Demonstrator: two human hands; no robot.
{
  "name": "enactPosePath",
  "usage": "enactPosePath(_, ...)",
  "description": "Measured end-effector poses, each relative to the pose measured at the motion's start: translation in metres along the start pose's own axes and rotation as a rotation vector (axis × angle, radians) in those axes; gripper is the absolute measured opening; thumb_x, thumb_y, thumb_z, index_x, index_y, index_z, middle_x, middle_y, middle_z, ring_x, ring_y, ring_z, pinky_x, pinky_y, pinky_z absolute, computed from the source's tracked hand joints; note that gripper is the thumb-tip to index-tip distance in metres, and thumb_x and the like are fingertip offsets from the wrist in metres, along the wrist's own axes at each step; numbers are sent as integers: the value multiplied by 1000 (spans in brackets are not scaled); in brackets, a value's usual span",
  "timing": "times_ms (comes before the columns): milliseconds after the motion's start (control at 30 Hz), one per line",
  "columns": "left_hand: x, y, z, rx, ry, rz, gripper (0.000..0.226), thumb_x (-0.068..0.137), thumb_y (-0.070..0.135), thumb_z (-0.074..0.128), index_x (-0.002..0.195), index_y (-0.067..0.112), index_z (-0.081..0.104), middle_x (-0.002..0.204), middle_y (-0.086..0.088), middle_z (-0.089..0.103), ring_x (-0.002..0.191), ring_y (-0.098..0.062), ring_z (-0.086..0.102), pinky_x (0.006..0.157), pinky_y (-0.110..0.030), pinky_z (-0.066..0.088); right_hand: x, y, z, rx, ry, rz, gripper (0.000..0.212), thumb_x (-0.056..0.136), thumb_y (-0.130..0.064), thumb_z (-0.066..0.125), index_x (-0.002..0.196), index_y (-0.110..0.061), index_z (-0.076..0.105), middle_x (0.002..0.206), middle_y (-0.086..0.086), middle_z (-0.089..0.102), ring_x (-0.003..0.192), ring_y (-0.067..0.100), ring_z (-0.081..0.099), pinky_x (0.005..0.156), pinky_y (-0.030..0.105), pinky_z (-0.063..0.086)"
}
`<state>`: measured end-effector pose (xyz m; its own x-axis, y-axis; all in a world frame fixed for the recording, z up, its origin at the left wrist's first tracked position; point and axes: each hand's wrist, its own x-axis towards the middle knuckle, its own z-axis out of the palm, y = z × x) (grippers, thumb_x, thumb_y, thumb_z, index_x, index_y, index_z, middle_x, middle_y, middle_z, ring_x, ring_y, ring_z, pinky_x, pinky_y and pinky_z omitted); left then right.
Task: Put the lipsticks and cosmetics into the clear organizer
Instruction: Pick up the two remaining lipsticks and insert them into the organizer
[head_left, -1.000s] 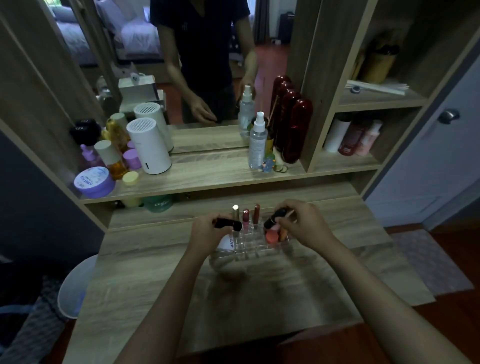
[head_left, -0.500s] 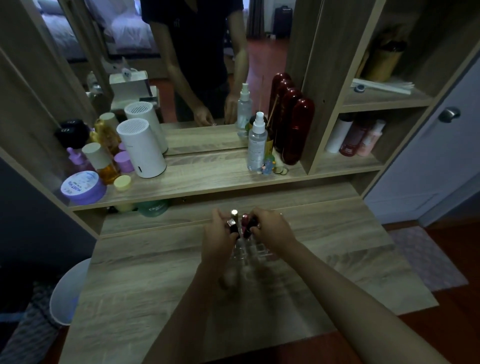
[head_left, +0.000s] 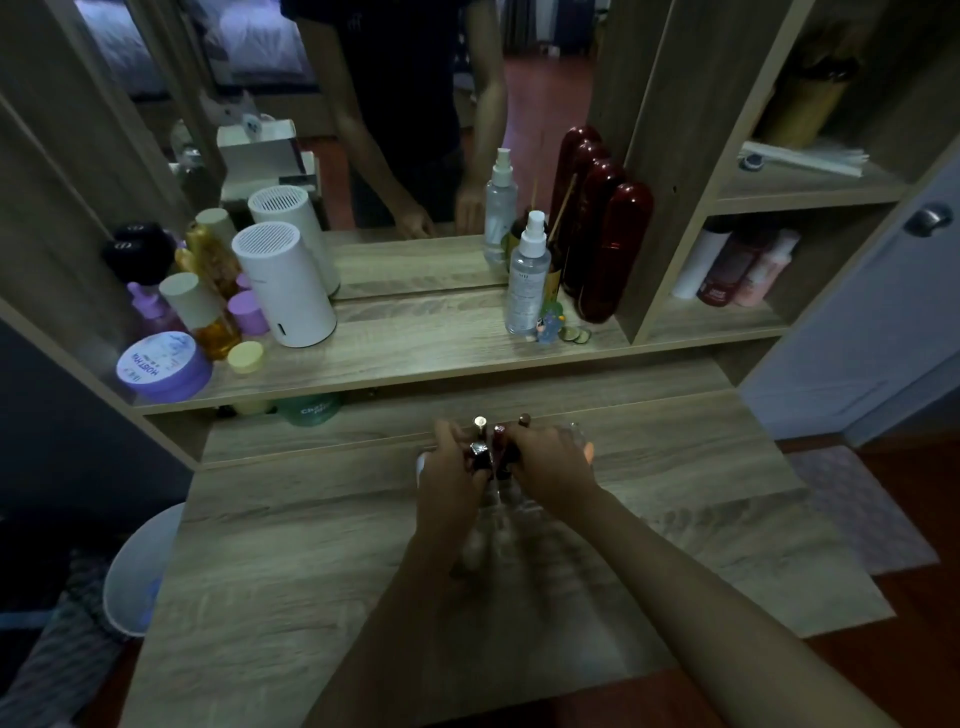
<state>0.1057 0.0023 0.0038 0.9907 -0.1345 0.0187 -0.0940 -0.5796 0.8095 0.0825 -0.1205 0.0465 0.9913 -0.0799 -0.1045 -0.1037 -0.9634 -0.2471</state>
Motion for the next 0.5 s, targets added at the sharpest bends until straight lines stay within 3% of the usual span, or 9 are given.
enactPosePath(67,2,-2,2,15,9,-4,52,67,0,72,90,23,32,86,-8,70,83,-31,68,81,-51,53,0,0,1,-2,-10,4,29,92,-15,52,120,-20,60,112,6,72,106,26,66,90,34,46)
enactPosePath(200,2,-4,3,39,-4,32,46,69,-2,69,91,20,35,76,1,64,79,-29,68,81,-51,52,1,1,3,-13,-53,21,28,93,-17,53,119,-17,61,112,7,71,106,25,66,90,33,45)
enactPosePath(333,-3,-9,7,106,17,75,39,70,-3,64,103,7,46,82,-6,69,87,-33,60,84,-47,49,1,1,5,-7,-95,48,26,96,-17,51,119,-12,60,117,8,68,110,22,63,94,32,45)
enactPosePath(500,-7,-10,6,101,-5,70,37,71,-6,60,103,8,46,78,0,58,94,-32,56,83,-47,51,2,1,6,-33,-127,75,26,97,-18,48,118,-11,61,118,8,67,111,23,62,101,35,44)
